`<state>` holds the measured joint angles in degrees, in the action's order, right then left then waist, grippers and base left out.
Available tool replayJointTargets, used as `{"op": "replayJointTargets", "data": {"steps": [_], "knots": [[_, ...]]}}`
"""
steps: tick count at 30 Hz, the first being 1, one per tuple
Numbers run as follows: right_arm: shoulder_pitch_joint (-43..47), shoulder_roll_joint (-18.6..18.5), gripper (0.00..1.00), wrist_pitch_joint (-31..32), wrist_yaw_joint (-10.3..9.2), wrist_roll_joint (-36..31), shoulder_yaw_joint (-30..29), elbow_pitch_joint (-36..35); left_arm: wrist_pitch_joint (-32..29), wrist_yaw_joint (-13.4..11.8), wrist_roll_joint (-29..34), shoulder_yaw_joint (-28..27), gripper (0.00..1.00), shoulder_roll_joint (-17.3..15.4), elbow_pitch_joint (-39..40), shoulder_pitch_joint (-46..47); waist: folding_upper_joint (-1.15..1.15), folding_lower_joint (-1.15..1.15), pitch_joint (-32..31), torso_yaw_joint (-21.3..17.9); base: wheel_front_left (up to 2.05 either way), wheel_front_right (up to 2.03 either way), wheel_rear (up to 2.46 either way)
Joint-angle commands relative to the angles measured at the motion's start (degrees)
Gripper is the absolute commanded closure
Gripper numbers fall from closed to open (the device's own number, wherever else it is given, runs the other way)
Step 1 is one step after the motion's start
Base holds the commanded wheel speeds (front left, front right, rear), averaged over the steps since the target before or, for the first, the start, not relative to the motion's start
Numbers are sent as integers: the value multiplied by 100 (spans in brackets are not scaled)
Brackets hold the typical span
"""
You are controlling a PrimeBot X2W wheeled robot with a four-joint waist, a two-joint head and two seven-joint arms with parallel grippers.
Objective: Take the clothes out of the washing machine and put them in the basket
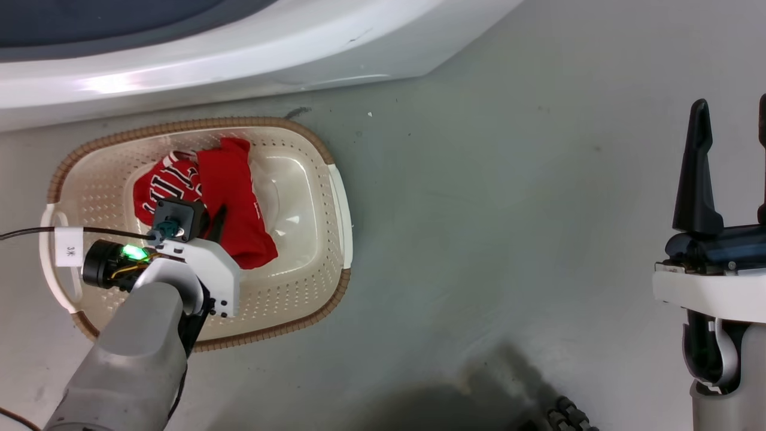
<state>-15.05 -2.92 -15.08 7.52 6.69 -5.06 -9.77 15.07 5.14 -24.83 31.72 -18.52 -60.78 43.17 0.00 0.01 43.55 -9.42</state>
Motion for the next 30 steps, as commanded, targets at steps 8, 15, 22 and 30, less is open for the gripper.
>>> {"op": "replayJointTargets", "data": {"steps": [8,15,22,30], "knots": [[-121,7,0,-14,-6,25,24,-49,15,26,75,-118,100,166,-283,96,0,-1,155,-2,0,0,0],[-141,6,0,-14,-6,12,15,73,15,-66,153,-272,0,229,-195,-83,0,-1,-78,103,0,0,0],[-121,6,0,-13,-5,73,106,316,15,-156,205,-568,0,245,146,-512,0,-1,-736,208,0,0,0],[83,7,0,-13,-6,48,152,578,15,-188,261,-1311,0,358,1209,-1278,0,-1,-1571,447,0,0,0]]}}
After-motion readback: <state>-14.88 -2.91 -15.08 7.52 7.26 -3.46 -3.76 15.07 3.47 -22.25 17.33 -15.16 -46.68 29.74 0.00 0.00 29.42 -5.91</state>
